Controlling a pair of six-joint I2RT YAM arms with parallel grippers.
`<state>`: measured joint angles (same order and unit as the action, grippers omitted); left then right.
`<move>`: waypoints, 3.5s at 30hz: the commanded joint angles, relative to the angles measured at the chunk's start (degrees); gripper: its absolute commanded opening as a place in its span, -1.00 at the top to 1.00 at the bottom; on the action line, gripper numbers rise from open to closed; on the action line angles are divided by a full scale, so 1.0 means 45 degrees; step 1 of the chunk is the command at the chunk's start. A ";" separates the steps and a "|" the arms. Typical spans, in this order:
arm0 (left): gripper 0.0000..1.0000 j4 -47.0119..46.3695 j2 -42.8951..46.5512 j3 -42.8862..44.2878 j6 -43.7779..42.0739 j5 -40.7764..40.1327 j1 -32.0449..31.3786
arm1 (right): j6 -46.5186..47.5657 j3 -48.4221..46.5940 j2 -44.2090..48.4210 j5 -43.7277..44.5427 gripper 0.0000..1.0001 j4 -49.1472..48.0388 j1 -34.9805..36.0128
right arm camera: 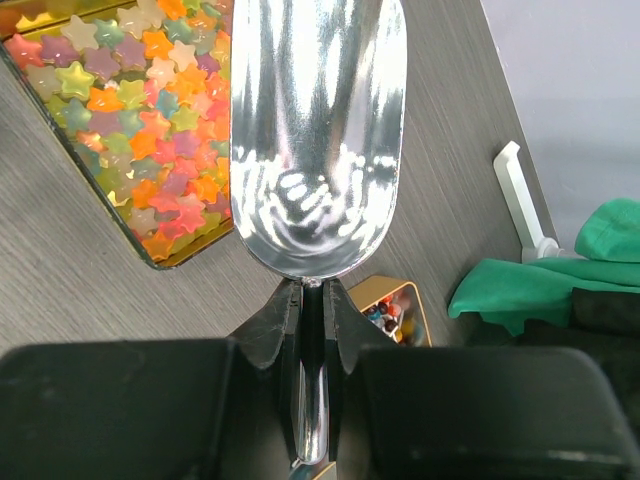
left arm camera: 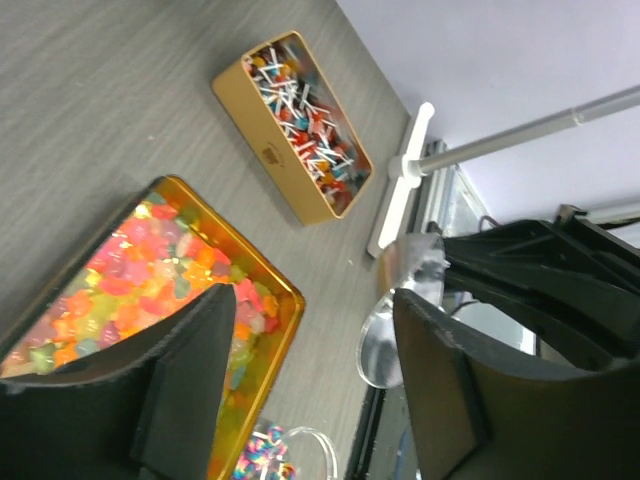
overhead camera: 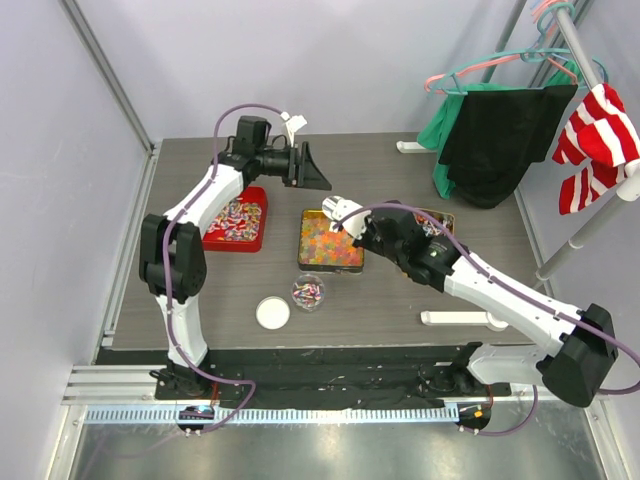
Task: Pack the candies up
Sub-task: Adjust the spatula.
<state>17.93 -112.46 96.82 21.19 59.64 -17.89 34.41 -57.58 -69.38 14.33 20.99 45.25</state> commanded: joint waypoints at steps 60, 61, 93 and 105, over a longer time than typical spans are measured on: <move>1.00 -1.2833 -0.0047 -0.2648 1.0154 0.5848 -0.1024 | 0.0009 -0.1480 0.0517 -0.1758 0.28 -0.0761 -0.0233; 0.99 -1.2872 -0.0066 -0.2647 1.0154 0.5907 -0.1082 | 0.0009 -0.1655 0.0478 -0.1758 0.28 -0.0701 -0.0232; 1.00 0.0978 -0.0223 0.0167 -0.0493 0.3016 -0.1044 | 0.0204 -0.2498 0.0418 -0.0918 0.06 0.0394 -0.0349; 1.00 -0.1485 0.0382 -0.0655 0.1404 0.3505 -0.0849 | -0.0577 -0.0740 0.1687 -0.2753 -0.12 0.0549 -0.0877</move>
<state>16.10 -114.89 93.91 24.91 72.58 -22.20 33.39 -63.22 -64.55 5.56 24.91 41.43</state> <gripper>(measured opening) 0.063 0.547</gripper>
